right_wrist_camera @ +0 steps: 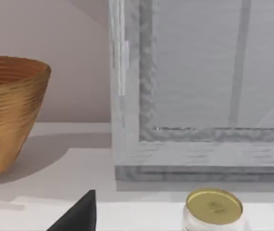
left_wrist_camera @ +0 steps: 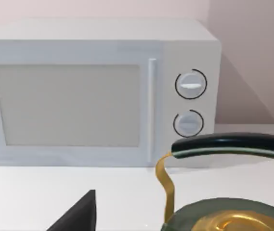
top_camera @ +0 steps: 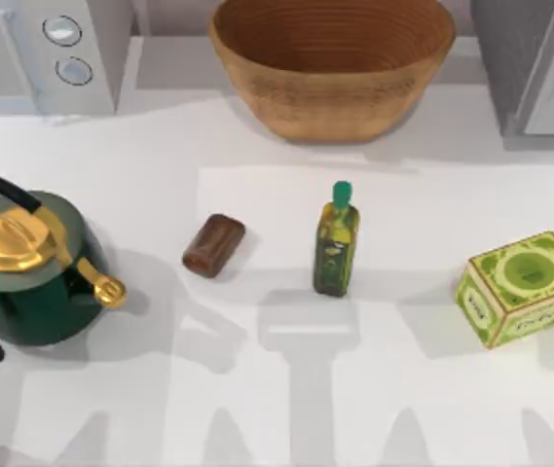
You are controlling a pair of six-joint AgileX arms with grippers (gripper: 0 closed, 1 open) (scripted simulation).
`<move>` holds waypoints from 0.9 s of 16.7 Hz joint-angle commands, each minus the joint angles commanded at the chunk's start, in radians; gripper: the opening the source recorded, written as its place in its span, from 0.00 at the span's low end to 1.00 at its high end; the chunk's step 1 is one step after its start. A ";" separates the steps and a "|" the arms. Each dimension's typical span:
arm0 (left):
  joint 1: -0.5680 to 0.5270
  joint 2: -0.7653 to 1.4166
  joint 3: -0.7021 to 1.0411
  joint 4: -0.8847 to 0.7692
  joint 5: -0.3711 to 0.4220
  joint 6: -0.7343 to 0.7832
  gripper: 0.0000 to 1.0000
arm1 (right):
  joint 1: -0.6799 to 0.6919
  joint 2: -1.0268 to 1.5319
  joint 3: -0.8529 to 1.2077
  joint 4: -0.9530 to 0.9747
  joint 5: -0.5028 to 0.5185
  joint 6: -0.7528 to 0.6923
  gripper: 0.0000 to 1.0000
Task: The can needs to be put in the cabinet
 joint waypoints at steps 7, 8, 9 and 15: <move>0.000 0.000 0.000 0.000 0.000 0.000 1.00 | -0.016 0.162 0.038 0.100 -0.014 -0.006 1.00; 0.000 0.000 0.000 0.000 0.000 0.000 1.00 | -0.021 0.225 0.051 0.135 -0.018 -0.008 1.00; 0.000 0.000 0.000 0.000 0.000 0.000 1.00 | -0.028 0.299 0.066 0.173 -0.023 -0.010 1.00; 0.000 0.000 0.000 0.000 0.000 0.000 1.00 | -0.082 0.856 0.178 0.445 -0.054 -0.025 1.00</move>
